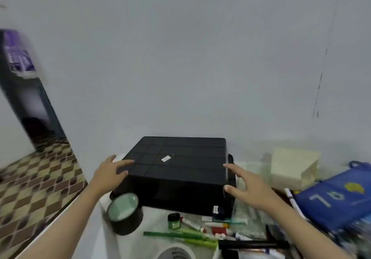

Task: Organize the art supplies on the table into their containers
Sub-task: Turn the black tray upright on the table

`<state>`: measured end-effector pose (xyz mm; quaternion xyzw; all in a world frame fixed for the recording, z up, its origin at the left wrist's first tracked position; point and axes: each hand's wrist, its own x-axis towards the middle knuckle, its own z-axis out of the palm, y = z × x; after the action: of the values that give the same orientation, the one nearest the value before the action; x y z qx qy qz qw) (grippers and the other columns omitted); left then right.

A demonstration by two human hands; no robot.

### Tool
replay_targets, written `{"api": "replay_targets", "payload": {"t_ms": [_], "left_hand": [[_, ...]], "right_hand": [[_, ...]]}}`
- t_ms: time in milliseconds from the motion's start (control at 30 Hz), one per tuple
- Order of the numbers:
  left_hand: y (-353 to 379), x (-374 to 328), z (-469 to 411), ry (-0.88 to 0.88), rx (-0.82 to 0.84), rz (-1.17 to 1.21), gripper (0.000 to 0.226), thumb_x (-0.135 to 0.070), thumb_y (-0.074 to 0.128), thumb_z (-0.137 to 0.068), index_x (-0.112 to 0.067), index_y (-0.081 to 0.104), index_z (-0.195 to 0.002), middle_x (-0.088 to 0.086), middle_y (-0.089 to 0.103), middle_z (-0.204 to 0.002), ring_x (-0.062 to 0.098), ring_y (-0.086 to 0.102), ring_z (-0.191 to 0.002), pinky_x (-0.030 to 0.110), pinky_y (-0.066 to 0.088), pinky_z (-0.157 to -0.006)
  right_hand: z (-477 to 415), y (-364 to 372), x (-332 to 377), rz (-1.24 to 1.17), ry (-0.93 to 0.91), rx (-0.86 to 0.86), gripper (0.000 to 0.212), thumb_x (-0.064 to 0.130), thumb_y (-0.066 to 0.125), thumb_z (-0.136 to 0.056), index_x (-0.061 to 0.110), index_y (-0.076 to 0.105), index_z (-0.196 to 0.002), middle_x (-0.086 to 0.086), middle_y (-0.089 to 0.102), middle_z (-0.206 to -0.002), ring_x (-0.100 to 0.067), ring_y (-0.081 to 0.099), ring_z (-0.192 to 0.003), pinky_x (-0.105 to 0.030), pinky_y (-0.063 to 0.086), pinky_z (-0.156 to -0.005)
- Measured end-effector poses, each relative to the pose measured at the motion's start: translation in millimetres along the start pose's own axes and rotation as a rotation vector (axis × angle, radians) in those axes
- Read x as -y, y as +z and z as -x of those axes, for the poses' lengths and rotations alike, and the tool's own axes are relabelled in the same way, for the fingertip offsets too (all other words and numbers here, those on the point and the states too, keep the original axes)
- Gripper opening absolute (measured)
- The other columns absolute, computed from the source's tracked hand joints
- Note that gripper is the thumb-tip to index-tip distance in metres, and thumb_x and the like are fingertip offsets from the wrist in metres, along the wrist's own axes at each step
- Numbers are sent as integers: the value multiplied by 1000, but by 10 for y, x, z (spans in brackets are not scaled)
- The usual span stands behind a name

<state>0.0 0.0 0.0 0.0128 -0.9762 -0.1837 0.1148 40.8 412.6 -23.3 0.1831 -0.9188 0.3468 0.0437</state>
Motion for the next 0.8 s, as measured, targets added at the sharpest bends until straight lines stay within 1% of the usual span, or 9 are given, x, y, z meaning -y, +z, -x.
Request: {"api": "replay_targets", "payload": {"t_ms": [200,300,433,500,533,567,633,700,800], "left_hand": [[16,209,56,-68,175,348,44,-2,61,-87,-36,63,-116,13,28,-151,17,10,-145,35,20,-111],[62,278,38,-53,200,486,46,4,59,-86,-35,62,-111,7,56,-131,19,41,-131,26,32,-102],[96,335,29,-60,172,565,50,9,59,-84,-34,63,-107,1,63,-117,16,57,-110,20,41,-88],[113,343,19,-46,153,566,53,10,59,-83,-39,63,-103,-2,63,-117,13,58,-104,17,43,-83],[122,343,12,-35,141,560,55,9,60,-82,-42,62,-103,-2,63,-118,12,58,-103,18,44,-84],[131,347,-1,-26,130,545,57,8,62,-81,-44,61,-103,-2,62,-119,12,58,-104,21,44,-87],[139,341,-19,-12,113,510,61,5,65,-79,-50,58,-104,0,61,-120,15,56,-108,28,43,-93],[129,313,-35,20,81,470,65,2,68,-78,-56,53,-105,2,60,-117,18,55,-107,29,42,-91],[72,248,-40,89,21,408,80,-4,74,-74,-62,38,-115,3,55,-109,23,54,-104,23,40,-83]], "right_hand": [[-45,234,35,-15,55,-5,57,45,53,-92,68,16,-128,14,42,-143,-23,55,-118,-22,39,-95],[-4,327,94,-13,58,-27,51,37,47,-97,63,20,-131,12,42,-144,11,46,-110,-14,34,-94],[14,445,117,1,77,-113,50,31,44,-99,61,23,-133,1,54,-135,23,29,-117,-2,37,-80],[19,464,112,-15,93,-156,50,31,44,-98,58,26,-136,8,62,-122,15,52,-105,-7,42,-75],[15,459,125,-37,100,-171,49,31,45,-98,56,28,-137,17,64,-101,4,62,-82,-10,44,-68],[8,456,134,-47,100,-187,49,29,46,-98,52,30,-138,23,53,-74,-2,54,-56,-11,42,-58],[-7,461,151,-54,91,-225,49,25,46,-98,49,32,-138,18,37,-52,-7,33,-39,-13,36,-48],[-40,460,172,-48,78,-255,49,25,45,-98,53,31,-136,-8,66,-70,-8,32,-39,-24,44,-55],[-49,468,160,-76,98,-295,51,25,45,-98,56,28,-135,-28,57,-116,-17,60,-61,-42,52,-79]]}}
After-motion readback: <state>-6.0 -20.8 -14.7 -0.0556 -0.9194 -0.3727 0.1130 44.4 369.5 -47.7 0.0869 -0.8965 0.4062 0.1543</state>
